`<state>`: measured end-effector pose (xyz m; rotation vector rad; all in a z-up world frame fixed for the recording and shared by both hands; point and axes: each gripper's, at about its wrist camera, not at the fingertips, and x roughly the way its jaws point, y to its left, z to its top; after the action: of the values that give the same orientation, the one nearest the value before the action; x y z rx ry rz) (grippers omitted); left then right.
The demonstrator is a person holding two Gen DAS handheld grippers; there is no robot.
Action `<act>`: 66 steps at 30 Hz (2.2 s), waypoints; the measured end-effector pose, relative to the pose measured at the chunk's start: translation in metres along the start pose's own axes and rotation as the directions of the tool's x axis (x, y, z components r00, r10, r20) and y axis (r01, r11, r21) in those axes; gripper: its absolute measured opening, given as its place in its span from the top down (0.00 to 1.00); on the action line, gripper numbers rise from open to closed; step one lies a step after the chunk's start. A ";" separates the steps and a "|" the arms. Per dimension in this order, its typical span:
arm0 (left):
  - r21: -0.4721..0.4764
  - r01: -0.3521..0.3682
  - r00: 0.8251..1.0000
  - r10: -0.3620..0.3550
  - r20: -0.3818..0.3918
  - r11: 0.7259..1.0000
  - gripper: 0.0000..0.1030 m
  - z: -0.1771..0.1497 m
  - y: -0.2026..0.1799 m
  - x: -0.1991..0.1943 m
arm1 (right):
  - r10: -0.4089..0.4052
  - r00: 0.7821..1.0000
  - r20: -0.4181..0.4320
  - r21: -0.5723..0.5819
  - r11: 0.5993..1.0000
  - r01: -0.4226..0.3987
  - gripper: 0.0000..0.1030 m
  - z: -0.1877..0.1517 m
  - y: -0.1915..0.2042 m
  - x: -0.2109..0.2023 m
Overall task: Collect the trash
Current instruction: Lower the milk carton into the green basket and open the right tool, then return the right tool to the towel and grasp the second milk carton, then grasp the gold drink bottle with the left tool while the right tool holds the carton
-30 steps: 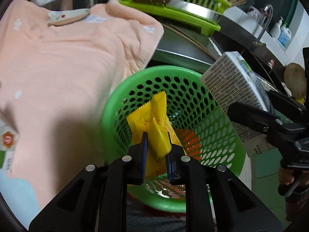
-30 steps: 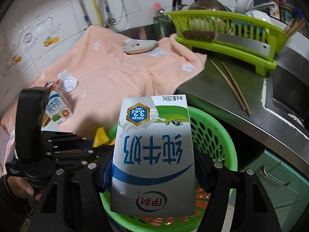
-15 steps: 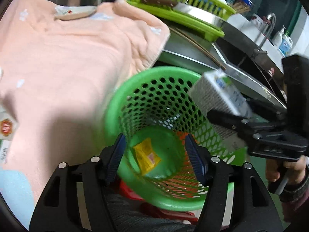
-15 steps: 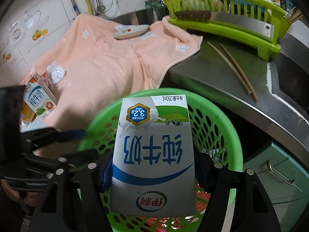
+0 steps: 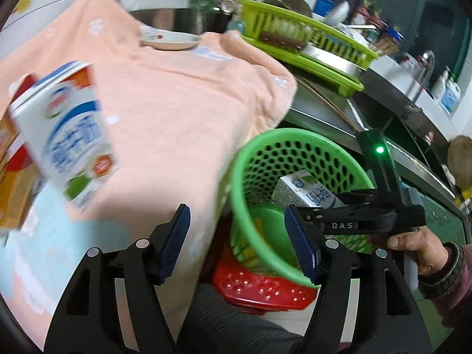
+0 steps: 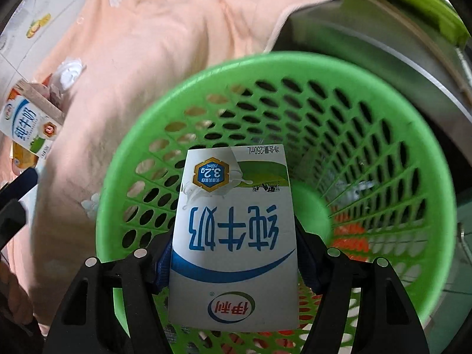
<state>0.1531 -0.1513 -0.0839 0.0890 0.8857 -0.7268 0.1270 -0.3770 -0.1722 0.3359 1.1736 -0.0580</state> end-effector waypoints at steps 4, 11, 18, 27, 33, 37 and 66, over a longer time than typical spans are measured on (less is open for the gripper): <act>-0.046 -0.035 0.999 0.036 0.027 0.998 0.35 -0.006 0.023 -0.017 | -0.002 1.000 -0.025 0.017 1.000 0.002 0.32 0.002 0.003 0.012; -0.122 -0.097 0.991 0.108 0.083 0.988 0.32 -0.017 0.062 -0.053 | 0.002 1.000 0.010 -0.003 1.000 -0.002 0.24 0.002 0.019 0.006; -0.185 -0.162 0.975 0.186 0.121 0.969 0.32 -0.027 0.092 -0.081 | 0.025 0.990 0.141 -0.160 0.987 -0.002 0.21 0.016 0.074 -0.038; -0.250 -0.205 0.960 0.244 0.136 0.946 0.32 -0.041 0.117 -0.104 | 0.170 0.958 0.233 -0.400 0.914 -0.065 0.13 0.030 0.168 -0.067; -0.265 -0.232 0.950 0.276 0.145 0.936 0.32 -0.048 0.128 -0.119 | 0.233 0.943 0.239 -0.495 0.865 -0.088 0.12 0.041 0.218 -0.060; -0.278 -0.242 0.946 0.289 0.145 0.930 0.32 -0.052 0.134 -0.125 | 0.264 0.935 0.238 -0.533 0.840 -0.102 0.12 0.048 0.242 -0.054; -0.139 -0.359 0.917 0.376 0.133 0.923 0.26 -0.005 0.149 -0.105 | 0.267 0.928 0.260 -0.535 0.840 -0.092 0.36 0.079 0.273 -0.022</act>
<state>0.1974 0.0203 -0.0428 0.0945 0.7285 -0.3248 0.2490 -0.1436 -0.0627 -0.0442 0.7801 0.3570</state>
